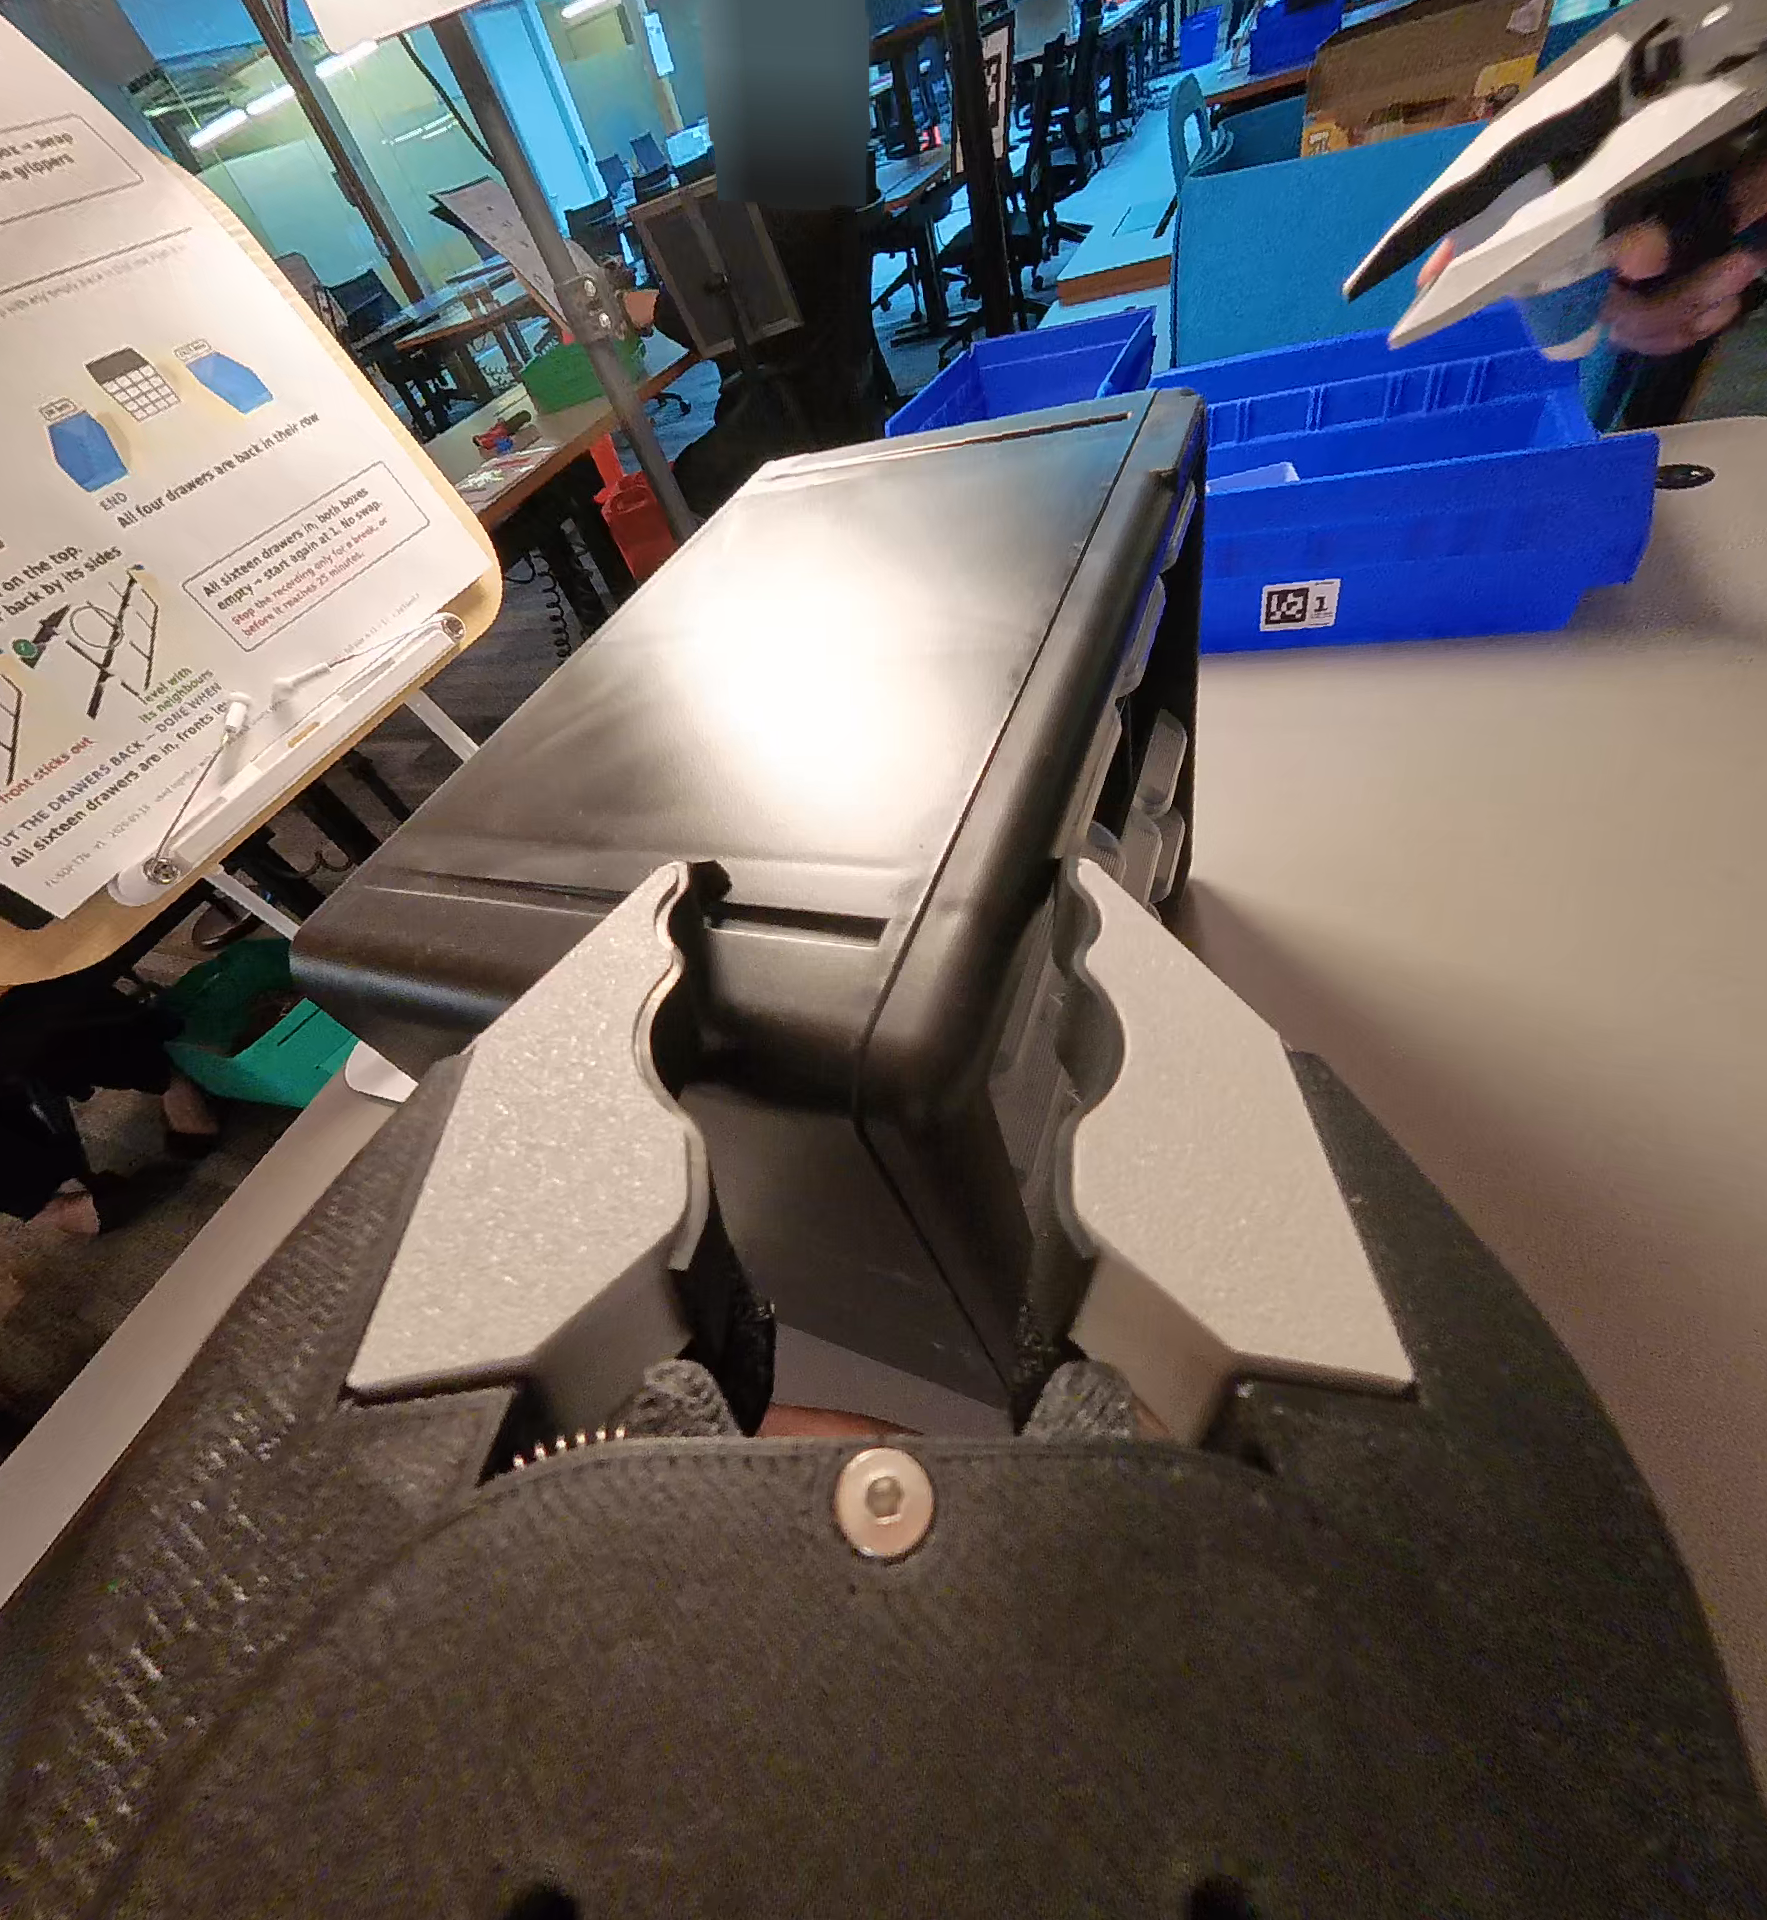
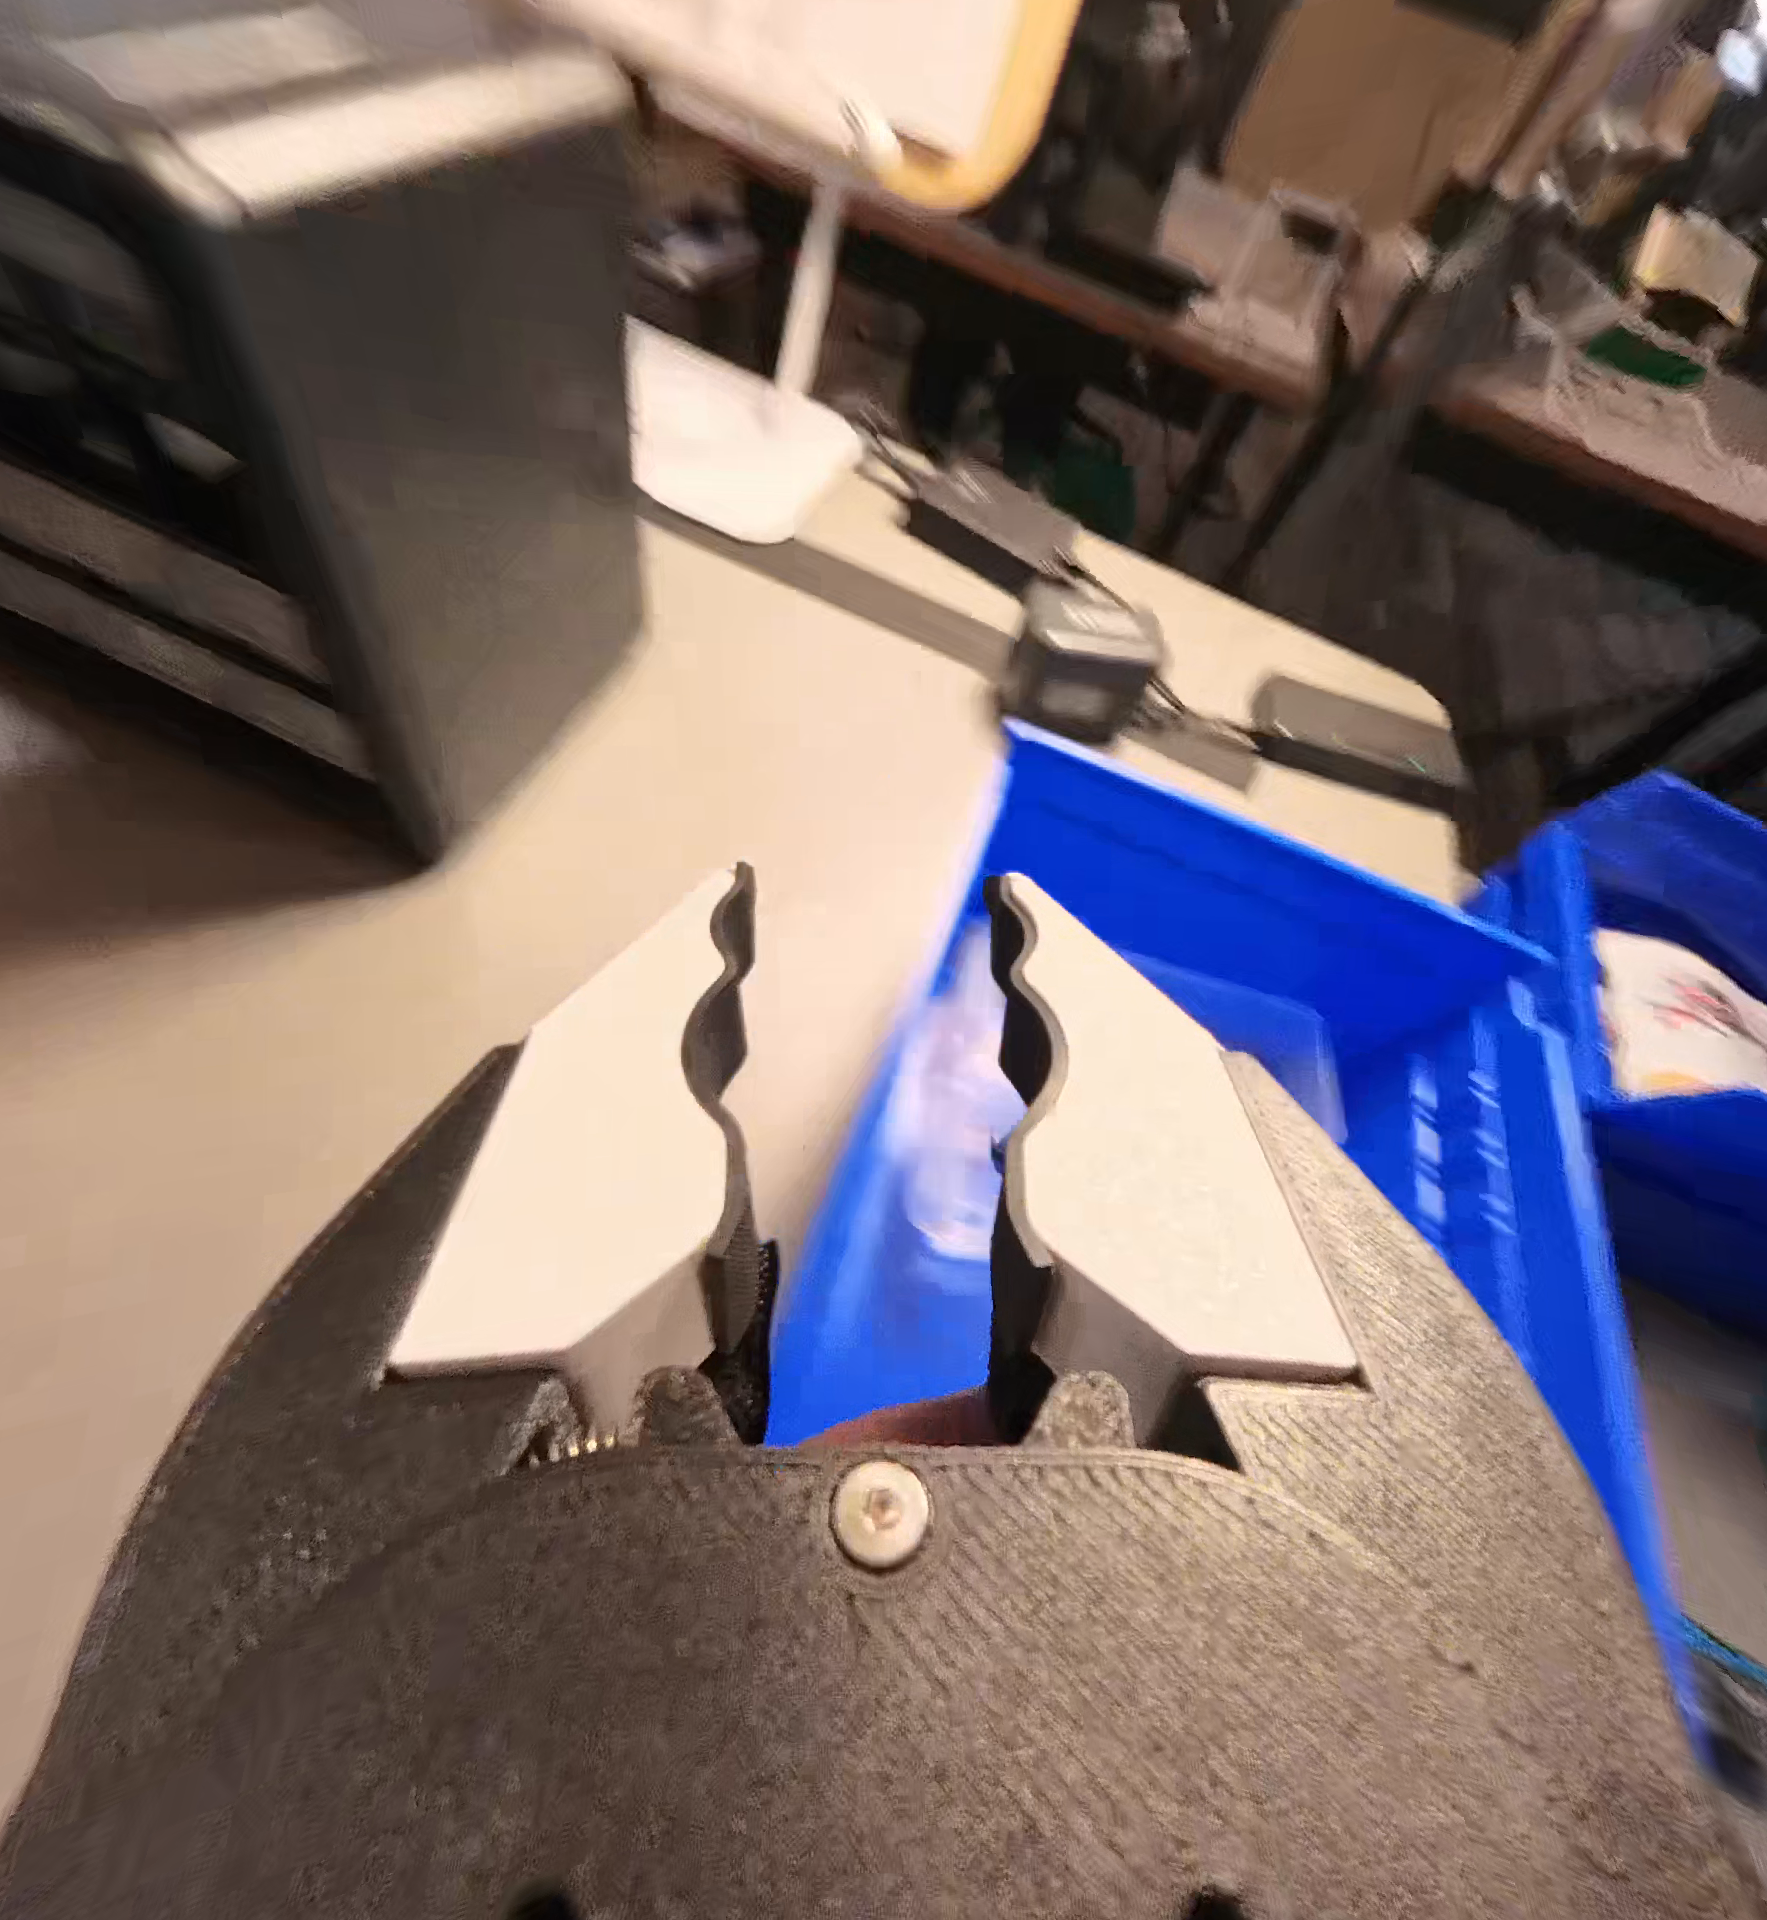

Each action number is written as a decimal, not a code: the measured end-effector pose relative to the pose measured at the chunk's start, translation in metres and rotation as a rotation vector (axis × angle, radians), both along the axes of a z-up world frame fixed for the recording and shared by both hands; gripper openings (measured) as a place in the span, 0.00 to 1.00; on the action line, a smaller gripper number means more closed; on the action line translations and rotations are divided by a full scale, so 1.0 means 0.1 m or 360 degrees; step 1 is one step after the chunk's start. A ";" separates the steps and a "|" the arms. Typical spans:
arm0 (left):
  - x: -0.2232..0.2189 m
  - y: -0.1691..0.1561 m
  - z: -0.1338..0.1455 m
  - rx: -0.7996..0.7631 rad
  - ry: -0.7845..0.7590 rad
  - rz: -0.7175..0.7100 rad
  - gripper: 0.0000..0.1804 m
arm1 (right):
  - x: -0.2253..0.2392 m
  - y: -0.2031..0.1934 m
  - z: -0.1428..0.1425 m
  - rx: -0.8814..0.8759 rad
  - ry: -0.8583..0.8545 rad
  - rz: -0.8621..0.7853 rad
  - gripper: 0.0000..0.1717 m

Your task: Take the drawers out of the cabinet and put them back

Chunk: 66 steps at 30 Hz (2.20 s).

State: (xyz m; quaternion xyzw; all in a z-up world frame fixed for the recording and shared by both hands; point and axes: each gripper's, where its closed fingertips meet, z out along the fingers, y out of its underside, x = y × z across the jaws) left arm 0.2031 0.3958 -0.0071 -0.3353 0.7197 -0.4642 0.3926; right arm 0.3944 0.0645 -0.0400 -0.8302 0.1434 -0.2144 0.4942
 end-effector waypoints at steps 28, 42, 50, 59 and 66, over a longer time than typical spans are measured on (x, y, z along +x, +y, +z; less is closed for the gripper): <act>0.00 0.00 0.00 0.0019 0.0021 0.0018 0.40 | -1.84 2.89 -0.25 0.1471 0.1180 0.0526 0.21; 0.00 -0.01 0.00 0.0034 0.0029 0.0029 0.38 | -2.25 2.44 -0.27 0.1578 0.1472 0.0600 0.04; 0.01 -0.01 0.00 0.0034 0.0030 0.0030 0.37 | -2.51 2.03 -0.18 0.1594 0.1566 0.0551 0.04; 0.01 -0.02 -0.01 0.0037 0.0030 0.0022 0.38 | -2.81 2.00 -0.18 0.1625 0.1669 0.0681 0.03; 0.01 -0.02 -0.01 0.0035 0.0029 0.0019 0.38 | -2.89 1.86 0.03 0.1670 0.1638 0.0744 0.02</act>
